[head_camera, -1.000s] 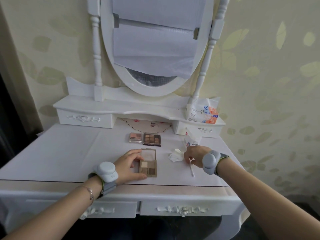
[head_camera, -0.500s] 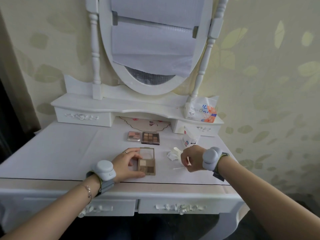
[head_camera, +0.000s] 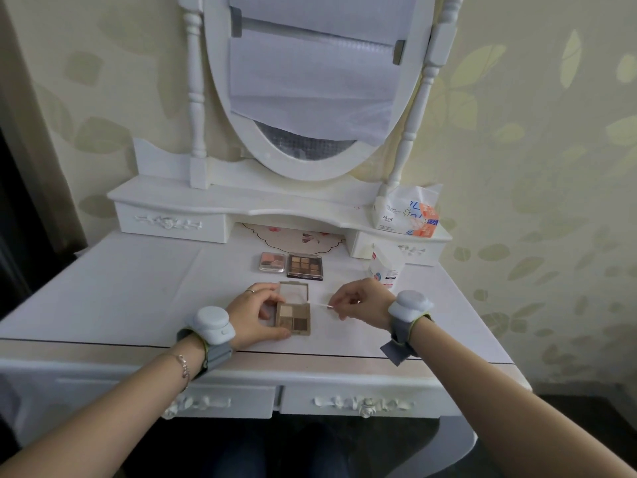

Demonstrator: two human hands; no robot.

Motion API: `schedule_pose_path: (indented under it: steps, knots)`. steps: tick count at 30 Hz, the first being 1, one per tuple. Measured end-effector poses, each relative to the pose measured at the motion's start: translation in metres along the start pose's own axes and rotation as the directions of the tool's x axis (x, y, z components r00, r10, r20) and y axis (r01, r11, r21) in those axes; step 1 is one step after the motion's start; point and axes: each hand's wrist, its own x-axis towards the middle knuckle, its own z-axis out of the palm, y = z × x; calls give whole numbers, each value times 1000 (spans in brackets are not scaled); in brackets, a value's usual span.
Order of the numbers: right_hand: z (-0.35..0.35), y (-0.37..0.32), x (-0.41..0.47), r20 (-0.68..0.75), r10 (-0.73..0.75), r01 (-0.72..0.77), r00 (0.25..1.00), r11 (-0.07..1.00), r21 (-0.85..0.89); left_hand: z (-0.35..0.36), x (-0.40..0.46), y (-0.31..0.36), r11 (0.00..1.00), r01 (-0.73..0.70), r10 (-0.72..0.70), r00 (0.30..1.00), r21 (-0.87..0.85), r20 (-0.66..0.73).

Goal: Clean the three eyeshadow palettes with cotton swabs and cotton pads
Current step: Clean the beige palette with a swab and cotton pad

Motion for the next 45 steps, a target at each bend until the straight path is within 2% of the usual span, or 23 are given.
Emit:
schedule_pose_path:
  steps: [4,8,16,23,29,36,42,45]
  knots:
    - [9,4,2,-93,35,-12,995,972,235,-3,3,1,999,16,-18,999,43,36]
    - [15,8,-1,-124,107,-55,987,929,366,-3,8,2,998,1,-5,999,65,54]
    - [29,26,-2,-192,76,6,978,919,394,-4,7,2,998,-41,40,999,46,34]
    - [31,30,2,-179,45,31,983,916,400,-4,4,2,998,-49,47,998,48,37]
    - [29,30,1,-108,43,6,993,906,422,-4,4,2,999,-42,41,999,29,30]
    - [31,29,2,-165,28,40,986,917,397,-3,5,2,999,-17,17,1000,32,26]
    - [27,31,-2,-42,18,2,999,905,426,-4,5,1,1000,-2,1,1000,26,27]
    - [30,31,1,-103,41,8,994,899,438,-4,5,2,1000,1,-2,1000,22,27]
